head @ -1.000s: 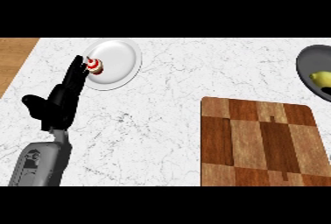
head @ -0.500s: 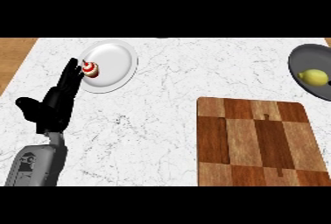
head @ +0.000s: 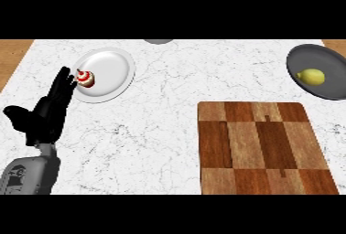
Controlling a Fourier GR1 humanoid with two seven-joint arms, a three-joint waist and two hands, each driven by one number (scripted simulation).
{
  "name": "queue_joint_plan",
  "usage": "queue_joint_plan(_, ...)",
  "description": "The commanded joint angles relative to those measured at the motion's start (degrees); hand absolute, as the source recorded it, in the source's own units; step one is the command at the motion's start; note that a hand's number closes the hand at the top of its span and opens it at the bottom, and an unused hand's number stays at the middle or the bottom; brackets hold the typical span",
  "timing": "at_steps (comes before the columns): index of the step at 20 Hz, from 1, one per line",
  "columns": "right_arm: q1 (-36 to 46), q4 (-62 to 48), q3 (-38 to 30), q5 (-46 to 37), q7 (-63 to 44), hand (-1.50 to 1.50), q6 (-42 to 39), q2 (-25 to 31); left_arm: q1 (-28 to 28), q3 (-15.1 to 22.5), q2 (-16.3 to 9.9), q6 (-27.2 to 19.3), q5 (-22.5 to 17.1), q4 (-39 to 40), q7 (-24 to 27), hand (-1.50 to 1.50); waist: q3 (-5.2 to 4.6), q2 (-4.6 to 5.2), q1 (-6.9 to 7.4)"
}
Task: Pick the lemon from the cutting board and place it in the pan
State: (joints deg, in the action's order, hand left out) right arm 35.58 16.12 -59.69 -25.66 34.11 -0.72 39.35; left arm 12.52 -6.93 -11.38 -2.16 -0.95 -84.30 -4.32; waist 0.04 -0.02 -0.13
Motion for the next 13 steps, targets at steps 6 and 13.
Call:
queue_joint_plan(6, -9.52, 16.67, 2.24, 5.80, -1.73, -1.50, -7.46, -6.67, -3.01, 1.66, 1.62, -2.31, 1.88, -4.97, -3.32, 0.00, -0.29, -0.92, -1.74)
queue_joint_plan(13, -18.19, 41.06, 5.22, 8.55, -15.84, -1.50, -9.78, -14.39, -1.10, -0.90, -0.48, 0.13, 0.32, -0.51, -0.62, 0.00, -0.27, -0.53, -1.53)
